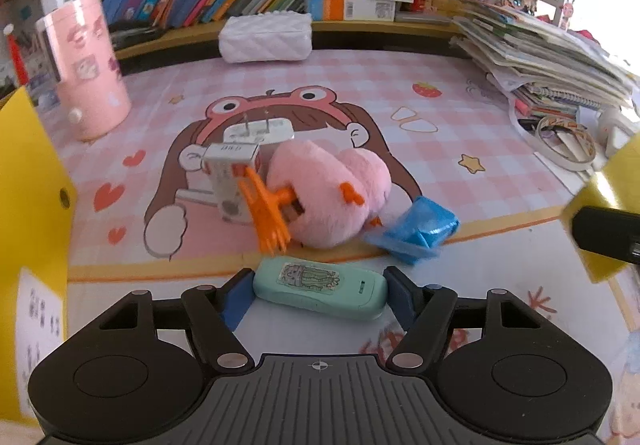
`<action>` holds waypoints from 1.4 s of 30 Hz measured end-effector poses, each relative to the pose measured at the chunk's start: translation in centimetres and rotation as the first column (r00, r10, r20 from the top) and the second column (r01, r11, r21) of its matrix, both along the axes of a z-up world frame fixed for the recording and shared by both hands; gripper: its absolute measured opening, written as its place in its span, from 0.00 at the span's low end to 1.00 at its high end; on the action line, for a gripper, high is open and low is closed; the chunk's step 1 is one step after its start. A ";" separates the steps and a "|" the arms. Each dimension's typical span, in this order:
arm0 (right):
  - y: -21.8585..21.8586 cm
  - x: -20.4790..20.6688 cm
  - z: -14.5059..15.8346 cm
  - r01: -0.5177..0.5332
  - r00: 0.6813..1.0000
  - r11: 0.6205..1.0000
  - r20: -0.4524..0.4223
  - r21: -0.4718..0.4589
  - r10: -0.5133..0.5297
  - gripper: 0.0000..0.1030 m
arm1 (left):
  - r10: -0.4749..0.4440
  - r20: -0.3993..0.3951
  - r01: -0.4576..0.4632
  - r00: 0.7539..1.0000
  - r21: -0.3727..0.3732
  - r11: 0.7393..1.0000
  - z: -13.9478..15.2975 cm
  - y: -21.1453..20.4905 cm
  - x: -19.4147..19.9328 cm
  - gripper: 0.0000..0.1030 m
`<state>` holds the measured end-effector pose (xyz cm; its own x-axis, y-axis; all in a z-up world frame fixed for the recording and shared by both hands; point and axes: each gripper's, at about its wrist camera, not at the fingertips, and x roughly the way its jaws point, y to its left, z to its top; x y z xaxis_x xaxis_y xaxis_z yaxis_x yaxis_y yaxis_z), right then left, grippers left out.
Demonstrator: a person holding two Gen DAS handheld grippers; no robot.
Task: Organize objects
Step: 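Grasp the mint-green eraser with the left tool while the right tool holds the tape, then carry the eraser and tape roll over the yellow box with both tools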
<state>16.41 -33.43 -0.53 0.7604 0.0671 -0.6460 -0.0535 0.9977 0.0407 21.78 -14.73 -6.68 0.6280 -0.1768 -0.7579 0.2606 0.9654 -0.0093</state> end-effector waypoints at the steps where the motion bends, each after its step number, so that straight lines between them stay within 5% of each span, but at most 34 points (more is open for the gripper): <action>1: 0.1 0.0 0.0 -0.003 1.000 1.000 0.000 0.001 0.003 0.87 | 0.004 0.001 -0.004 1.000 0.000 1.000 0.2 0.1 -0.4 0.68; 20: 6.2 -2.9 -0.2 -0.112 0.990 0.993 -0.078 0.025 0.114 0.87 | 0.166 0.042 -0.157 0.985 -0.158 0.975 4.2 7.4 -9.4 0.68; 42: 19.9 -12.1 1.3 -0.224 0.973 0.975 -0.064 -0.005 0.223 0.87 | 0.307 0.071 -0.287 0.949 -0.211 0.935 6.0 21.2 -20.4 0.68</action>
<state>4.35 -13.56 0.73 0.6849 0.2228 -0.6938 -0.2730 0.9612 0.0391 1.42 6.47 -0.73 0.7460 -0.1083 -0.6571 -0.0284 0.9806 -0.1940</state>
